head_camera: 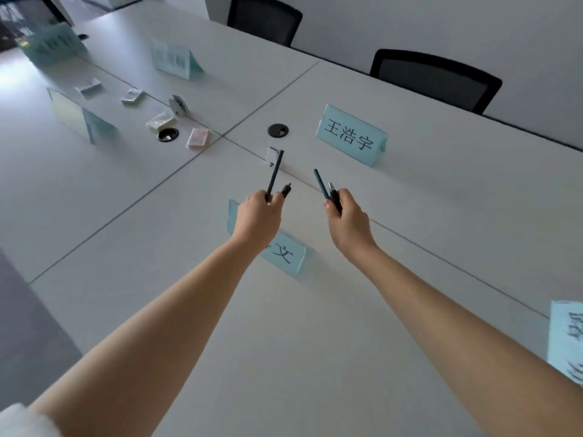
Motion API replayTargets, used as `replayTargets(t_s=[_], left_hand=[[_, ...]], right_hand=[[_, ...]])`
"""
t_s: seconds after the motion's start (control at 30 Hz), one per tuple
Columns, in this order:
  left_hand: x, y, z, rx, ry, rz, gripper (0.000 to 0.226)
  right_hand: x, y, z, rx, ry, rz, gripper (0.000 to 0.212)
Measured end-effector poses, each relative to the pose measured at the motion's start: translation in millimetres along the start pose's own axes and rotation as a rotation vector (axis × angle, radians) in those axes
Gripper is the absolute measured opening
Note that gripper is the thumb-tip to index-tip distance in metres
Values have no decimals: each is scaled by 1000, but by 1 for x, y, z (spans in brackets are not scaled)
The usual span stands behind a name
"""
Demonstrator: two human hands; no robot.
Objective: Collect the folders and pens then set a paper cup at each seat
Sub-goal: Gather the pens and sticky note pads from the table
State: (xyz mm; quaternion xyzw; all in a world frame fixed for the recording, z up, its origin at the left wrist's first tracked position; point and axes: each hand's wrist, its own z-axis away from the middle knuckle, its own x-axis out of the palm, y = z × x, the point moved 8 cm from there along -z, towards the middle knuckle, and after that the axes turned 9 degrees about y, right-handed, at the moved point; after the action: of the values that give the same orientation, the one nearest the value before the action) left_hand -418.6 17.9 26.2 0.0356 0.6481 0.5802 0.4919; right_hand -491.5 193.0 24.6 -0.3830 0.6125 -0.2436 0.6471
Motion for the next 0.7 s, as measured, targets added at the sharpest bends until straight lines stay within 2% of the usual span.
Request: replayTargets(t_s=[0.1,0.17,0.27,0.43,0.7], left_hand=[[-35,-33,42,-161,-2,239,37],[-68,-57,74,-215,-9,330,31],[-121,-99,119,-276,-21,388,22],[-218,-183,184,-339,-3,428,13],[-360,-305,273,-438,53,552,16]], right_hand=[[1,-20,43,0,-25,-65,14],[12,-35,81,29,-71,-105,14],[36,-60,142,63,-140,-151,9],[84,-108,262,36,-239,-90,13],[172,-175,424,43,-339,-110,23]])
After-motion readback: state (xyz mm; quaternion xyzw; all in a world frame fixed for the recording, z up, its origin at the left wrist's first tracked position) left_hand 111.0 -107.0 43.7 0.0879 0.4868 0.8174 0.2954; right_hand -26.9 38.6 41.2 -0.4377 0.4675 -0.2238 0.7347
